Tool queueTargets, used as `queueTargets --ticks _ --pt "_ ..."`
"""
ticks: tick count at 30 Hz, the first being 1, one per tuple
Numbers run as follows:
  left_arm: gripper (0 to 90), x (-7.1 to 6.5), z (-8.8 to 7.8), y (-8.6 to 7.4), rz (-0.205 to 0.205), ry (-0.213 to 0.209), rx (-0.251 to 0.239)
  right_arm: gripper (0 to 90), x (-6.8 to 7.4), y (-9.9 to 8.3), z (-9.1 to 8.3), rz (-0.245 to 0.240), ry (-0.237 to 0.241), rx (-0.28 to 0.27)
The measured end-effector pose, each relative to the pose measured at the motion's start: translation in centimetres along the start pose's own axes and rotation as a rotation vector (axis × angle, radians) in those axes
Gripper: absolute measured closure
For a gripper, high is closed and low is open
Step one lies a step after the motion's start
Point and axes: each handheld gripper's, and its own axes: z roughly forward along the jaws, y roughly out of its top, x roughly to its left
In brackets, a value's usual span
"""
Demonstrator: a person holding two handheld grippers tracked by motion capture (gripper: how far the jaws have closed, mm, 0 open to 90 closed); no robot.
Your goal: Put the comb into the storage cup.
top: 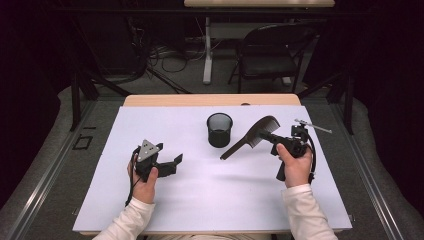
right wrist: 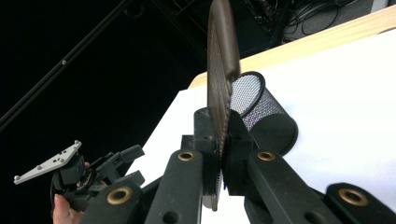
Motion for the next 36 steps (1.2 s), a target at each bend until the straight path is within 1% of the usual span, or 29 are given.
queueTargets --ticks 2,3,7,10,12,13,15,16,17,18,21,23,24,26,27,29,30,32,33,34,36 --pt "15.7 -0.02 -0.06 -0.01 0.004 0.009 0.004 86.9 0.02 0.06 -0.18 -0.002 -0.004 0.003" --pt "15.7 -0.01 -0.05 -0.03 0.003 0.009 0.003 86.9 0.03 0.04 -0.15 -0.003 -0.004 -0.008" --pt "15.7 -0.07 -0.02 -0.05 0.006 0.006 0.005 86.9 0.10 0.10 -0.32 -0.010 -0.008 0.000" --pt "15.7 -0.10 0.00 -0.09 0.009 0.003 0.005 86.9 0.15 0.15 -0.34 -0.012 -0.009 -0.015" --pt "15.7 -0.07 -0.01 -0.13 0.012 0.005 0.007 86.9 0.14 0.19 -0.47 -0.024 -0.020 -0.016" --pt "15.7 -0.06 -0.03 -0.17 0.011 0.006 0.006 86.9 0.15 0.19 -0.41 -0.029 -0.020 -0.031" --pt "15.7 -0.03 -0.12 -0.24 0.005 0.008 0.003 86.9 0.20 0.26 -0.53 -0.039 -0.033 -0.025" --pt "15.7 0.00 -0.15 -0.26 0.006 0.008 0.005 86.9 0.20 0.23 -0.42 -0.039 -0.031 -0.039" --pt "15.7 0.00 -0.21 -0.29 0.007 0.009 0.004 86.9 0.19 0.26 -0.47 -0.042 -0.034 -0.031" --pt "15.7 0.00 -0.24 -0.30 0.008 0.011 0.004 86.9 0.21 0.24 -0.44 -0.044 -0.037 -0.035" --pt "15.7 -0.10 -0.32 -0.31 0.014 0.009 -0.001 86.9 0.22 0.21 -0.38 -0.058 -0.047 -0.052" --pt "15.7 -0.17 -0.35 -0.31 0.022 0.004 -0.003 86.9 0.28 0.27 -0.49 -0.055 -0.047 -0.047" --pt "15.7 -0.19 -0.35 -0.33 0.025 0.001 -0.004 86.9 0.31 0.27 -0.45 -0.054 -0.047 -0.061" --pt "15.7 -0.21 -0.36 -0.38 0.025 -0.002 -0.004 86.9 0.30 0.31 -0.51 -0.059 -0.052 -0.066" --pt "15.7 -0.21 -0.38 -0.40 0.025 -0.003 -0.004 86.9 0.26 0.35 -0.63 -0.065 -0.055 -0.056" --pt "15.7 -0.20 -0.43 -0.42 0.026 -0.002 -0.004 86.9 0.30 0.37 -0.65 -0.063 -0.059 -0.057" --pt "15.7 -0.21 -0.43 -0.42 0.025 -0.002 -0.006 86.9 0.31 0.35 -0.57 -0.062 -0.057 -0.071" --pt "15.7 -0.22 -0.47 -0.39 0.026 -0.003 -0.010 86.9 0.38 0.38 -0.63 -0.065 -0.064 -0.063" --pt "15.7 -0.25 -0.49 -0.38 0.026 -0.005 -0.012 86.9 0.44 0.37 -0.60 -0.065 -0.064 -0.068" --pt "15.7 -0.28 -0.50 -0.37 0.026 -0.006 -0.015 86.9 0.46 0.40 -0.69 -0.078 -0.067 -0.060" --pt "15.7 -0.36 -0.59 -0.36 0.032 -0.005 -0.017 86.9 0.71 0.47 -0.67 -0.079 -0.063 -0.070"
